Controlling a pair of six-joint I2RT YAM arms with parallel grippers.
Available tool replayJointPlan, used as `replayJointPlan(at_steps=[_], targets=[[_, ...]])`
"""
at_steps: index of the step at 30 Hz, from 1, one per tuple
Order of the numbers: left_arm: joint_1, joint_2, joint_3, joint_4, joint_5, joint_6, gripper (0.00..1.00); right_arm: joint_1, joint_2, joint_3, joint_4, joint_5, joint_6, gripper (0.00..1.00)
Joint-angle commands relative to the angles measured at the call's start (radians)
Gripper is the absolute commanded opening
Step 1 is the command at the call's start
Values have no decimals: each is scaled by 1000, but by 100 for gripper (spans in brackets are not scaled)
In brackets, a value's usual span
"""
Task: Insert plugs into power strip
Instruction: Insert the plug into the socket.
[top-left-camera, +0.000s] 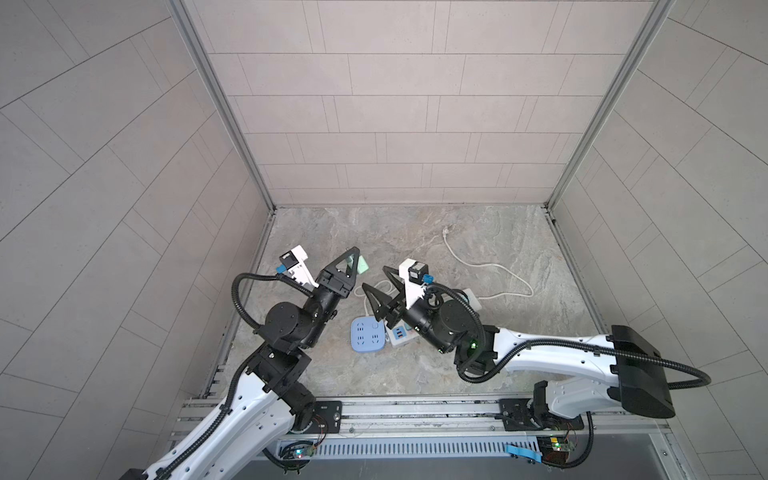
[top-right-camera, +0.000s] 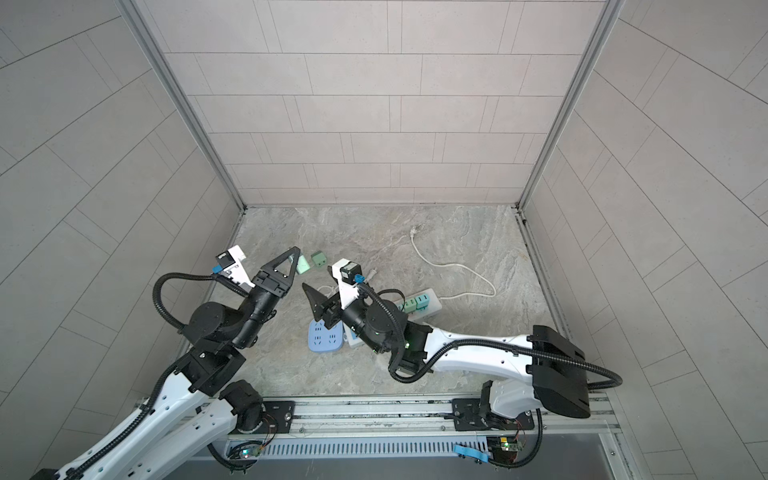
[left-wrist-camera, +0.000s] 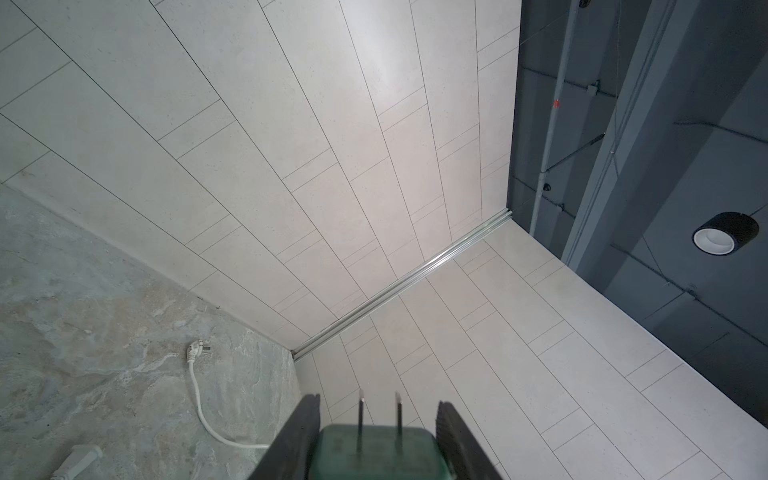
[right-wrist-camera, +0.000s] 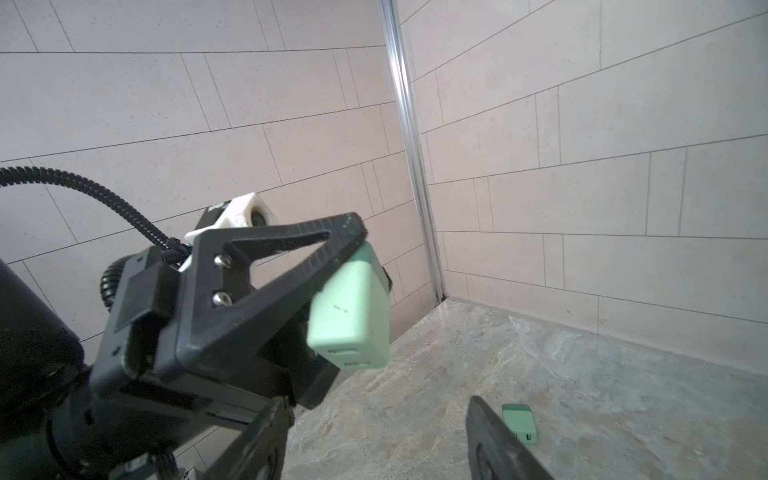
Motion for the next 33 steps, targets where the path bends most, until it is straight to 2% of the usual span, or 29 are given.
replayJointPlan(at_steps=[1,8,14,21,26,27,28,29,31,32,33], targets=[[-4,-36,-13,7,-16,-55,10,2,56,67,26,-1,-85,69],[-4,-115,-44,-17,-10,-111,10,-6,153,164,26,31,-193,68],[-4,-131,-49,-44,-16,-124,10,-8,210,225,43,3,-234,45],[-5,-159,-79,-45,-51,-151,10,-8,229,209,100,-13,-264,26],[-5,-180,-92,-52,-72,-166,11,-8,232,196,109,-43,-274,5],[-5,-179,-92,-54,-69,-167,16,-8,229,194,103,-46,-276,0],[-4,-179,-90,-56,-69,-168,27,-8,225,192,90,-51,-284,0],[-4,-180,-90,-59,-74,-168,47,-9,213,190,66,-55,-292,0],[-3,-189,-79,-73,-85,-127,94,-8,173,176,-19,-54,-302,0],[-1,-211,-55,-134,-84,-62,100,-8,141,169,-81,-49,-316,0],[-2,-241,-18,-241,-95,9,100,-9,108,171,-159,-28,-330,0]])
